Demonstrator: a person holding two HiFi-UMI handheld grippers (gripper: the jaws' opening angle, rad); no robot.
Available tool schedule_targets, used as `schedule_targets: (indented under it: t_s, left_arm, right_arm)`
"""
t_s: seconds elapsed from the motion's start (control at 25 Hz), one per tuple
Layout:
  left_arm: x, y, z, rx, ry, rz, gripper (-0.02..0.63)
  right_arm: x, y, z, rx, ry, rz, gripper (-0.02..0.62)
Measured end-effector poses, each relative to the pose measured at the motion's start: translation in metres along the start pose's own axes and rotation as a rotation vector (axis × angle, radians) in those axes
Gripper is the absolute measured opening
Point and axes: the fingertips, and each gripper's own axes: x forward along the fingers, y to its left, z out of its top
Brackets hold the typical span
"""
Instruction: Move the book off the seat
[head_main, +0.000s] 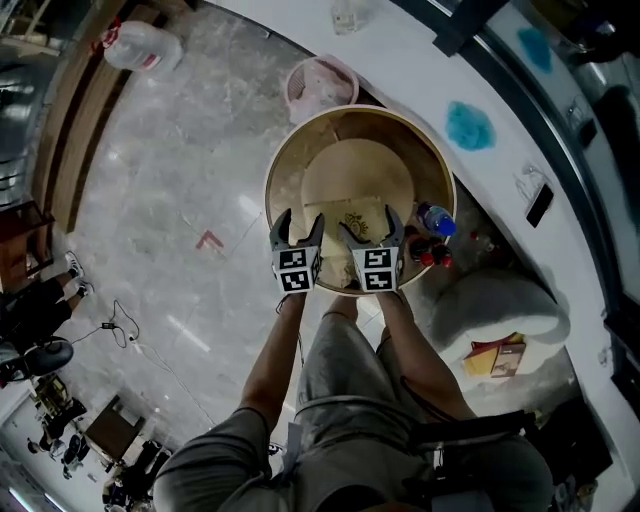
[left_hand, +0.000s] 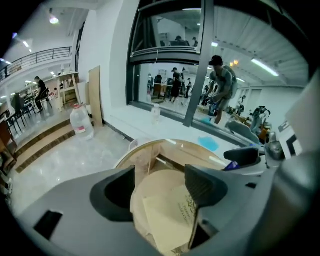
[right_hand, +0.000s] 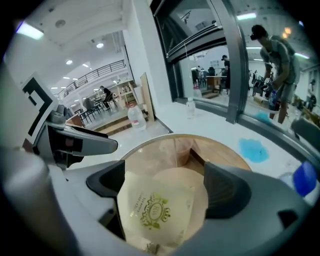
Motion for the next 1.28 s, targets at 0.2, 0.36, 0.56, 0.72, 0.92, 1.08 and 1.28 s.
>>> schedule_targets:
  t_s: [0.2, 0.36, 0.56, 0.72, 0.92, 1.08, 1.28]
  left_arm:
    - [-0.058, -0.020, 0.078, -0.005, -0.141, -0.013, 0.308]
    - [-0.105, -0.021, 0.172, 0.006, -0.305, 0.029, 0.308]
    - [-0.193, -0.017, 0.298, 0.039, -0.545, 0.113, 0.308]
    - [-0.289, -0.021, 0.377, 0.061, -0.712, 0.156, 0.308]
    - [-0.393, -0.038, 0.429, 0.091, -0.843, 0.173, 0.308]
    - [-0.437, -0.057, 0.443, 0.119, -0.900, 0.152, 0.308]
    - [-0.438, -0.076, 0.438, 0.072, -0.884, 0.100, 0.308]
  right_arm:
    - [-0.062, 0.006, 0.079, -0.017, -0.099, -0.004, 0.479]
    - [-0.100, 0.001, 0.194, -0.106, -0.252, -0.006, 0.479]
    - [-0.174, 0.022, 0.339, -0.195, -0.473, 0.028, 0.479]
    - [-0.258, 0.049, 0.418, -0.234, -0.602, 0.072, 0.479]
    - [-0.364, 0.064, 0.472, -0.229, -0.729, 0.105, 0.479]
    - [-0.415, 0.073, 0.490, -0.245, -0.799, 0.144, 0.479]
    - [-0.427, 0.076, 0.493, -0.257, -0.806, 0.145, 0.479]
